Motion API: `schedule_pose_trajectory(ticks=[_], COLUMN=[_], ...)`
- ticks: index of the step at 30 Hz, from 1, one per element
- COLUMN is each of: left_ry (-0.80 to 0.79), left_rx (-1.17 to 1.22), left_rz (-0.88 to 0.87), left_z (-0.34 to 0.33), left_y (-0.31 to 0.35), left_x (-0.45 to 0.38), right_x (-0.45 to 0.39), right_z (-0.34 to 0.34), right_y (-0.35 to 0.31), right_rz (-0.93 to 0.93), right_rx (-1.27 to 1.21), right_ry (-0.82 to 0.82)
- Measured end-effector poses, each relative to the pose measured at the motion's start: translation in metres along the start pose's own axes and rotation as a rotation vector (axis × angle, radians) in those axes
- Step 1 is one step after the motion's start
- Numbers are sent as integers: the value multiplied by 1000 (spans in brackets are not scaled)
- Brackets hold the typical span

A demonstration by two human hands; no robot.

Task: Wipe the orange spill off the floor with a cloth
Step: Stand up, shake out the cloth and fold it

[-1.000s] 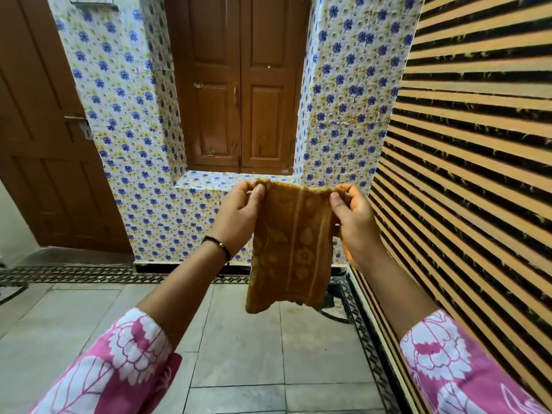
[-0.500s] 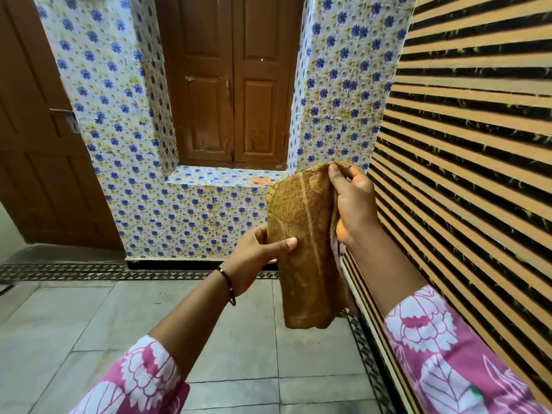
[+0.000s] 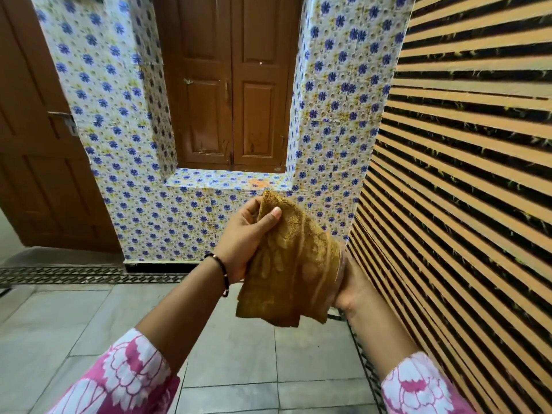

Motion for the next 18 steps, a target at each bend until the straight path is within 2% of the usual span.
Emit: schedule_pose_trajectory(ticks=[4,8,11,13,15,18], left_ry=[25,30,25,82,151,274], left_rx=[69,-50,-217,-341,-460,-612], left_rz=[95,243,313,308,267,96], left_z=[15,28,32,38,43,51], left_y=[-13,-24,-28,-27,-24,-7], left_x=[-2,0,6,9,10,10], right_x=[7,-7,-14,-17,-17,-12], right_z=[-19,-6,12,17,13,8], right_y=[19,-6,-25,-35,-48,-68], right_rz=[-3,89,137,178,262,411], right_rx=[-30,-90,205,409,624,735], right_ry=[-138,-120,-60,-39,-38,-9])
Point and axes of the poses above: each hand's wrist, its own x-axis away from the middle knuckle, its own z-axis out of the back of the hand, y = z × x, the point moved 10 cm from there along -x, towards the middle knuckle, and after that the axes turned 11 degrees about z, right-handed, at the moved point
